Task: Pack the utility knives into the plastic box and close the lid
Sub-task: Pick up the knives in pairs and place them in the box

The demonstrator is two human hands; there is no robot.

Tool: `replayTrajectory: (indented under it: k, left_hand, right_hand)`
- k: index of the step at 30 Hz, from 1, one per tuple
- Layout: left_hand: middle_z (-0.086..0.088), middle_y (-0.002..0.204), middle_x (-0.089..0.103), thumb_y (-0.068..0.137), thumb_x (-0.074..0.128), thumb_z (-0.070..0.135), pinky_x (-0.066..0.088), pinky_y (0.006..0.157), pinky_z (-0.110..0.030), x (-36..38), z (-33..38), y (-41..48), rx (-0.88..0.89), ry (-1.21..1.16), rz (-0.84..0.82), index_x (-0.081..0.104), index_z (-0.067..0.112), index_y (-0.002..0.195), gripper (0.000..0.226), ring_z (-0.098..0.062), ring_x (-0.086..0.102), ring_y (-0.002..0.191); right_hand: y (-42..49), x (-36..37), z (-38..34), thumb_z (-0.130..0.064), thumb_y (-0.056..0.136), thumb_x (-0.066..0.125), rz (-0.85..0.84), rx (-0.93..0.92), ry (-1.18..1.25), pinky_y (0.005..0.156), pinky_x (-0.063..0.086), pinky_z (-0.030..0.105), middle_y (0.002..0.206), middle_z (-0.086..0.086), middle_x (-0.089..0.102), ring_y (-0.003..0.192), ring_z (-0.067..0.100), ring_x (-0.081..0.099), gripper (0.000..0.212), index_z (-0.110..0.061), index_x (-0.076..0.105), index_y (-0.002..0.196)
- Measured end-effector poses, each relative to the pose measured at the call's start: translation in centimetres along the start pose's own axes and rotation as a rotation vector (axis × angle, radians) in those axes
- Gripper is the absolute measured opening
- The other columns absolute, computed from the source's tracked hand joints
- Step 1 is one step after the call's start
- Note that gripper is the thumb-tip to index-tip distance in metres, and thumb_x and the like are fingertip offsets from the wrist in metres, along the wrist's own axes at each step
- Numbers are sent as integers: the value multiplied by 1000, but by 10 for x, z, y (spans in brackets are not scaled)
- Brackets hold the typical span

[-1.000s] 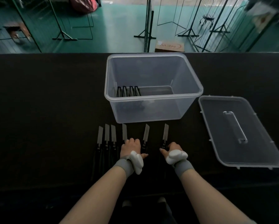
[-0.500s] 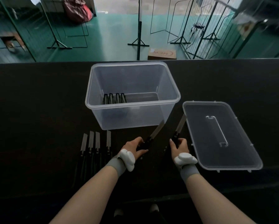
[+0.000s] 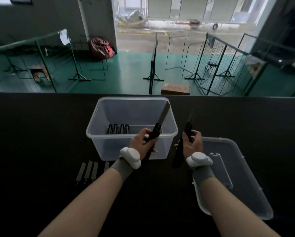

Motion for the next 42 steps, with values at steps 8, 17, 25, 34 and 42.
replayTrajectory:
  k: [8, 17, 25, 34, 42]
  left_hand:
    - [-13, 69, 59, 97, 47, 29, 50, 38, -24, -13, 28, 17, -104, -326, 90, 40, 12, 105, 20, -14, 59, 35]
    - [-6, 60, 53, 101, 37, 31, 43, 37, -17, -24, 45, 27, -221, -546, 150, 55, 5, 78, 39, -9, 51, 32]
    - [-8, 62, 48, 100, 34, 39, 46, 45, -25, -30, 31, 18, -239, -673, 243, 49, 10, 84, 36, -15, 50, 35]
    - [4, 34, 38, 85, 28, 73, 31, 34, -12, -22, 29, 9, -382, -725, 172, 38, 13, 55, 68, -9, 36, 25]
    - [3, 30, 37, 83, 42, 69, 29, 30, -11, -28, 37, 4, -381, -610, 219, 37, 12, 50, 66, -9, 35, 22]
  right_hand:
    - [16, 30, -65, -12, 97, 47, -210, -85, 100, 34, 43, 11, 72, 8, 55, 40, 9, 55, 19, -1, 47, 113]
    - [8, 65, -78, -19, 99, 45, -503, 264, 386, 52, 49, 28, 72, 14, 61, 53, 19, 55, 26, -1, 54, 83]
    - [4, 69, -68, -30, 99, 44, -553, 334, 402, 46, 45, 27, 65, 12, 51, 46, 20, 51, 29, -6, 49, 84]
    - [-6, 78, -50, -54, 92, 43, -619, 506, 409, 38, 34, 16, 51, 2, 44, 31, 11, 39, 55, -7, 52, 65]
    - [-8, 74, -59, -62, 85, 49, -577, 489, 374, 40, 32, 19, 47, 1, 44, 32, 11, 36, 61, -7, 52, 60]
Point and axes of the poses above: each hand's wrist, its own y-axis towards the middle knuckle, its own x-axis out of the palm, z = x × y, the point moved 10 cm from there along y, towards the middle knuckle
